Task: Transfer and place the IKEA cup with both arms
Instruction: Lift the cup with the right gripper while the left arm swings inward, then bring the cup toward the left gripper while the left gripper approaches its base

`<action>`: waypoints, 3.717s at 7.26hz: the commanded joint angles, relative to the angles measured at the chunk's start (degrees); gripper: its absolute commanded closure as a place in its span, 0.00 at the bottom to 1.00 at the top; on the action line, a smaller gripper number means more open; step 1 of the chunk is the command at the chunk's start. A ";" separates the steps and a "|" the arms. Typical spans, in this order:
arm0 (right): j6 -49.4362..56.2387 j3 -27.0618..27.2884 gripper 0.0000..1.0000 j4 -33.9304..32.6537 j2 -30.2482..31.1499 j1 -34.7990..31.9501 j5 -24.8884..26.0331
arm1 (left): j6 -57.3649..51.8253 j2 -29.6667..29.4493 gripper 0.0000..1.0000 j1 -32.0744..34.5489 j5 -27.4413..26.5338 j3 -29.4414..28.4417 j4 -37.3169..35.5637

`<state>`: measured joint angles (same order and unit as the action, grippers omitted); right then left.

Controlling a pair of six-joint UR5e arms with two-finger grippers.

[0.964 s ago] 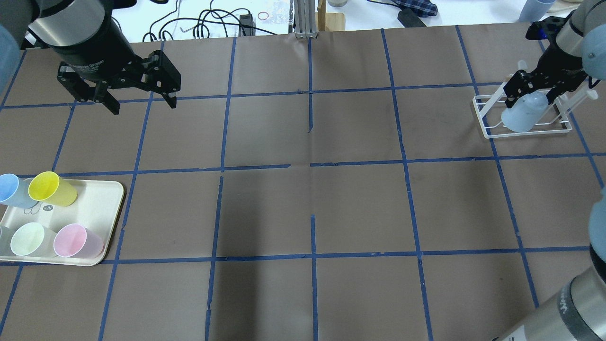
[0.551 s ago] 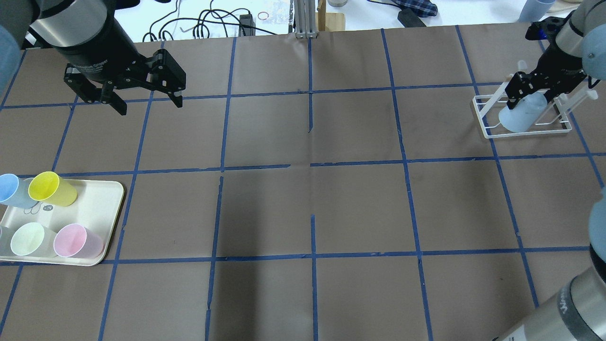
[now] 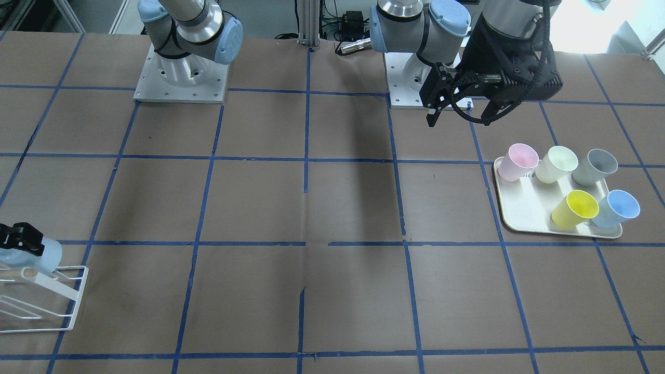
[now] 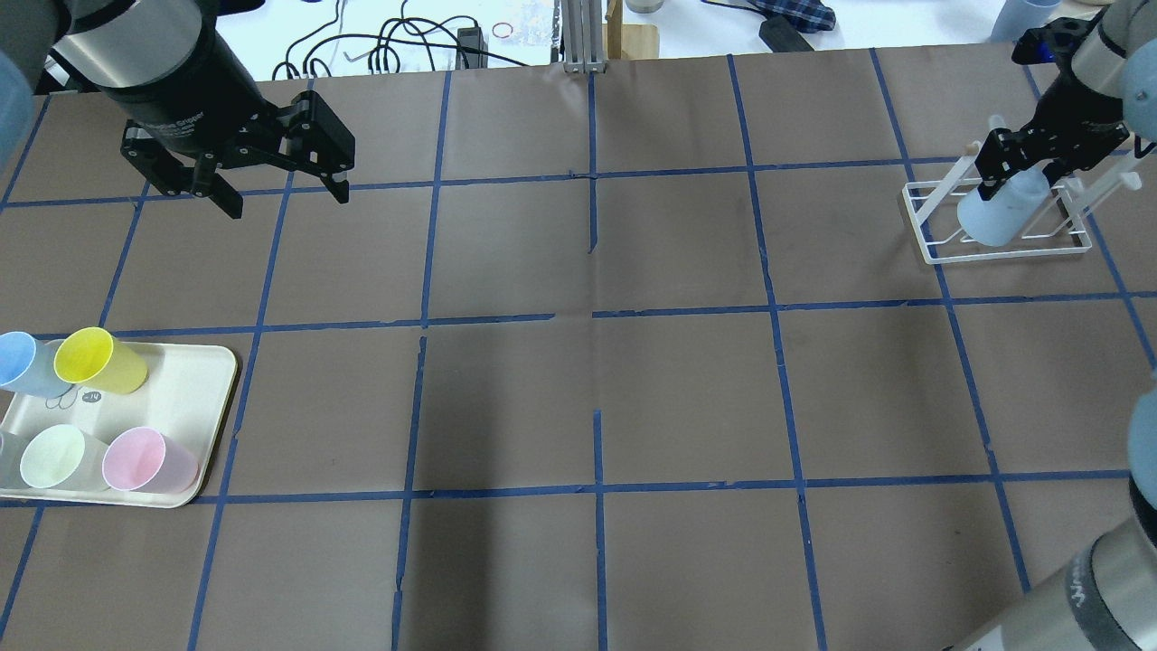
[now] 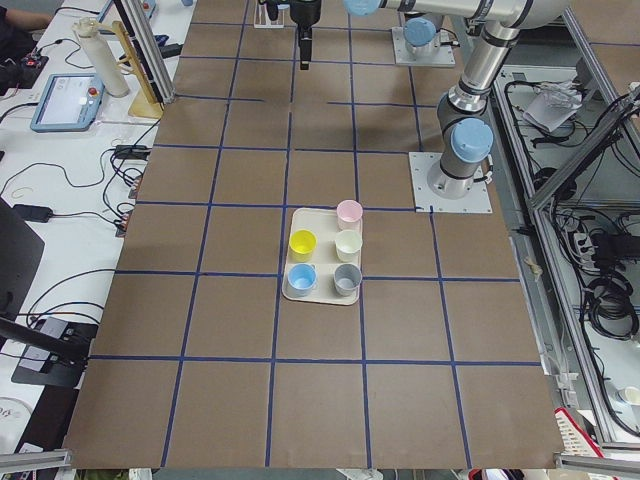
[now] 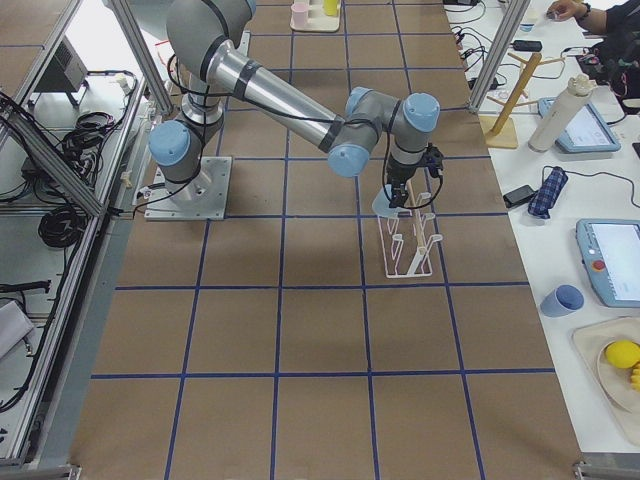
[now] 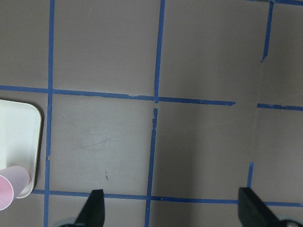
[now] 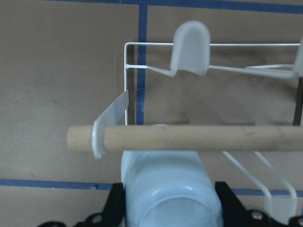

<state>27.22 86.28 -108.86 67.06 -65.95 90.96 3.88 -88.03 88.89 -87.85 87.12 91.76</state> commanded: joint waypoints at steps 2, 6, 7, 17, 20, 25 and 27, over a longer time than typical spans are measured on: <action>-0.06 -1.20 0.60 8.26 8.23 0.03 0.10 | -0.10 0.57 0.00 -0.30 1.28 1.20 0.00; -0.32 -1.56 0.60 26.19 16.96 -0.14 -11.61 | -5.25 1.54 0.00 -2.66 9.01 2.00 1.40; -0.50 -0.95 0.60 31.72 17.49 -0.40 -16.99 | -8.94 1.89 0.00 -4.41 13.02 2.87 2.10; 11.26 1.96 0.59 56.56 18.54 -6.37 -62.03 | -24.44 0.94 0.00 -5.23 80.94 28.35 -0.87; 20.90 3.45 0.59 64.44 22.23 -7.00 -64.50 | -26.55 -1.34 0.00 -3.73 91.50 35.57 -9.04; 21.38 3.63 0.59 65.62 22.94 -8.49 -65.29 | -26.99 -5.30 0.00 2.95 100.42 34.35 -13.51; 21.38 3.72 0.59 65.70 23.03 -8.93 -65.29 | -26.90 -6.45 0.00 4.36 100.68 34.17 -14.24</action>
<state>48.61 89.94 -43.22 90.06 -74.50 25.67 -23.05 -93.72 92.42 12.65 121.48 78.19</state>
